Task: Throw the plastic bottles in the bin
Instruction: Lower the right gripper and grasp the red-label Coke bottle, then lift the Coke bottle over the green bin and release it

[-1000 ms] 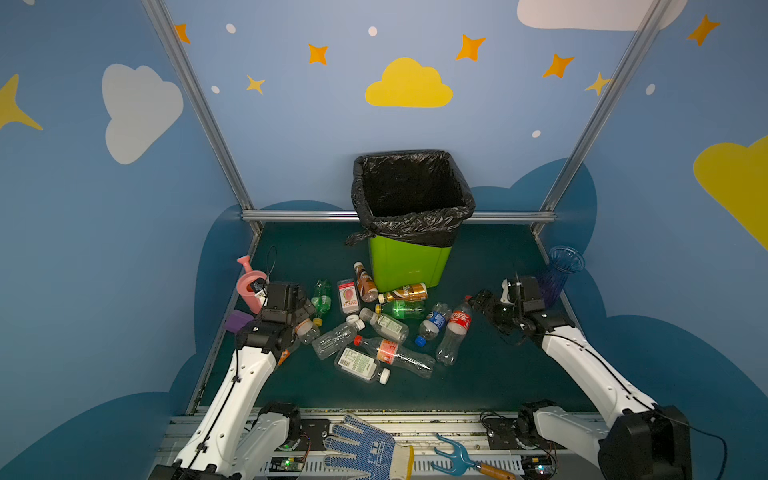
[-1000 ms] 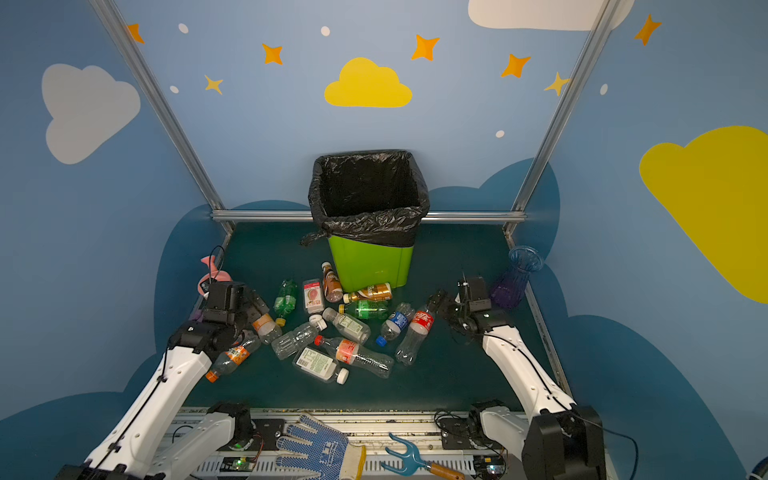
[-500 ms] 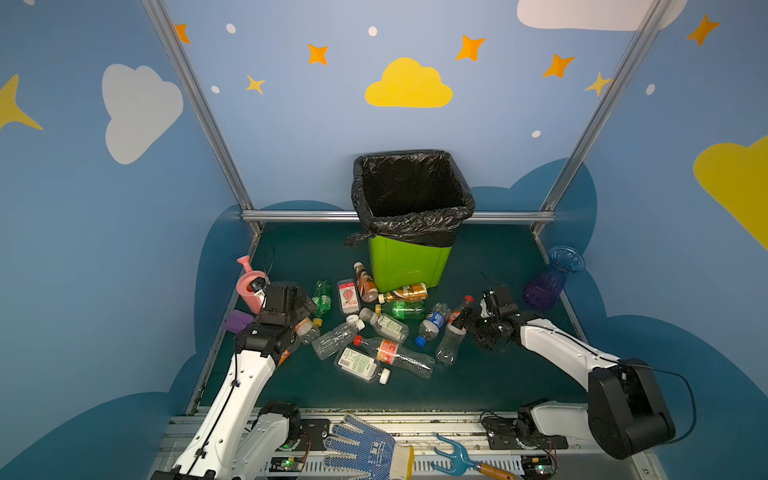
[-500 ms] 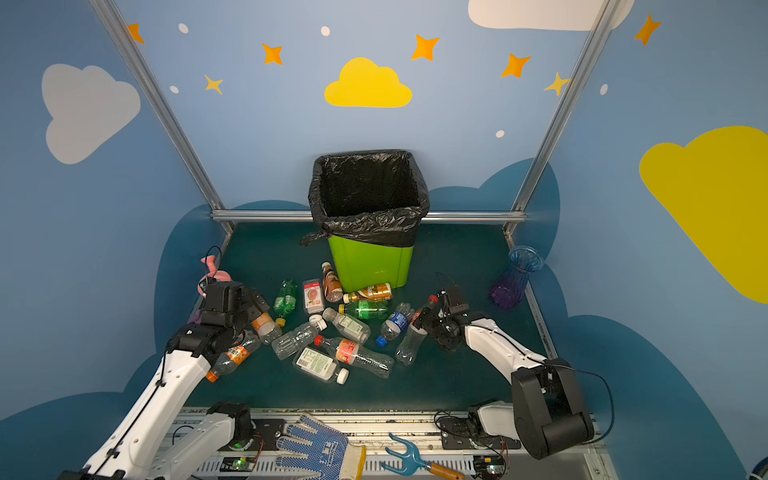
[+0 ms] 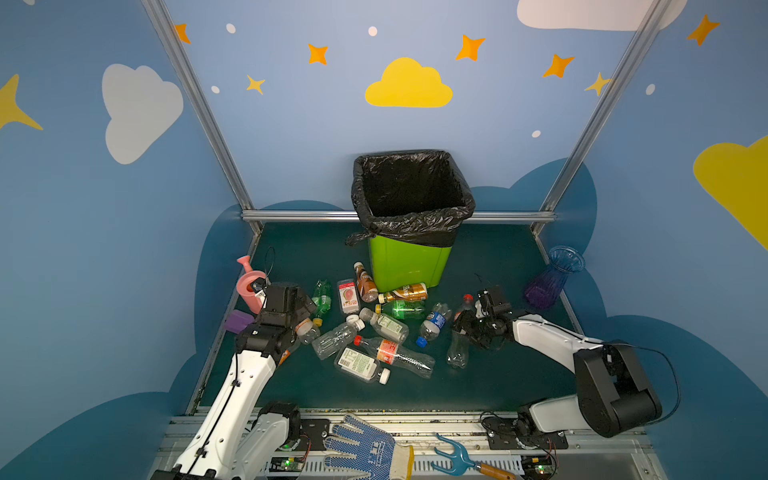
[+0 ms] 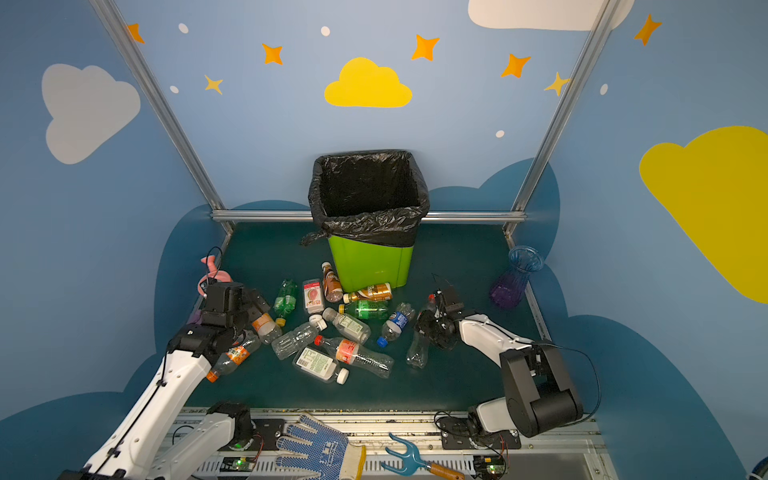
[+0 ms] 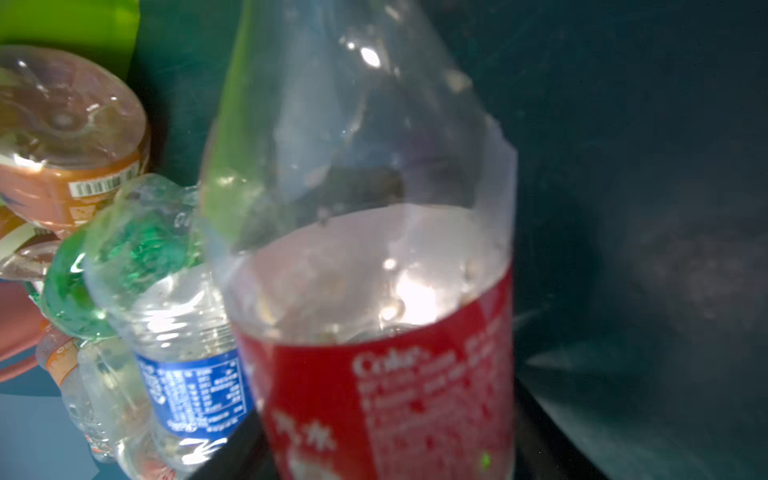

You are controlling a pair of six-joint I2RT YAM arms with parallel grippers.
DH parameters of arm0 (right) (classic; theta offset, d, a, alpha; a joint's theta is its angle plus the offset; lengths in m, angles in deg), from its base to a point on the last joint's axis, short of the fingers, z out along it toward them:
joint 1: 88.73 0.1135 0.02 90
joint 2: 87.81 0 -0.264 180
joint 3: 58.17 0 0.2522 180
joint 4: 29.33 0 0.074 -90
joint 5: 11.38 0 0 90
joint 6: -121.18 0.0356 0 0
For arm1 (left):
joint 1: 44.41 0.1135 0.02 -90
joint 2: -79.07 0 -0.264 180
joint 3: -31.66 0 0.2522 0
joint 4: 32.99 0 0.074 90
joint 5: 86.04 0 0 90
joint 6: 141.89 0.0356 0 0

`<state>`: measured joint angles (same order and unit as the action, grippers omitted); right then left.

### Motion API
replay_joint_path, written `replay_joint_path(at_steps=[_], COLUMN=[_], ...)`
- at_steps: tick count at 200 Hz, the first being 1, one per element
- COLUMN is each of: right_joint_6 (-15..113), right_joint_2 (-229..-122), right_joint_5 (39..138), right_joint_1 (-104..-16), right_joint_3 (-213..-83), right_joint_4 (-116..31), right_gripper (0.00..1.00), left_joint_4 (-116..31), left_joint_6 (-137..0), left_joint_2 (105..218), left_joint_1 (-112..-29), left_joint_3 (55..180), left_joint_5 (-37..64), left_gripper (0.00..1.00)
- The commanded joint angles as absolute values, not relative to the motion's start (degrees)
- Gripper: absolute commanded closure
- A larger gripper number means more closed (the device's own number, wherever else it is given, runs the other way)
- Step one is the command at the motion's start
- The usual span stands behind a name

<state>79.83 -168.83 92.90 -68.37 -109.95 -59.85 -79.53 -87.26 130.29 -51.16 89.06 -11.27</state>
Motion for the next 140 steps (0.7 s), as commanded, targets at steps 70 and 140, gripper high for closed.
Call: replay_joint_path(at_steps=[70,140], right_joint_6=[71.13,60.7], right_joint_2=[-155.94,-146.85], right_joint_5=[87.02,74.39], right_joint_1=[-72.01,-80.43], right_joint_3=[-126.45,-161.12], right_joint_4=[-67.53,-57.0], right_gripper=[0.52,0.45], left_joint_4=[-77.58,-75.03], left_joint_6=[-87.07,-87.94], left_joint_2=[131.32,131.84], left_joint_1=[-50.98,-50.75], left_joint_3=[87.49,84.53], left_joint_5=[-10.87,-11.16], left_gripper=[0.0,0.0])
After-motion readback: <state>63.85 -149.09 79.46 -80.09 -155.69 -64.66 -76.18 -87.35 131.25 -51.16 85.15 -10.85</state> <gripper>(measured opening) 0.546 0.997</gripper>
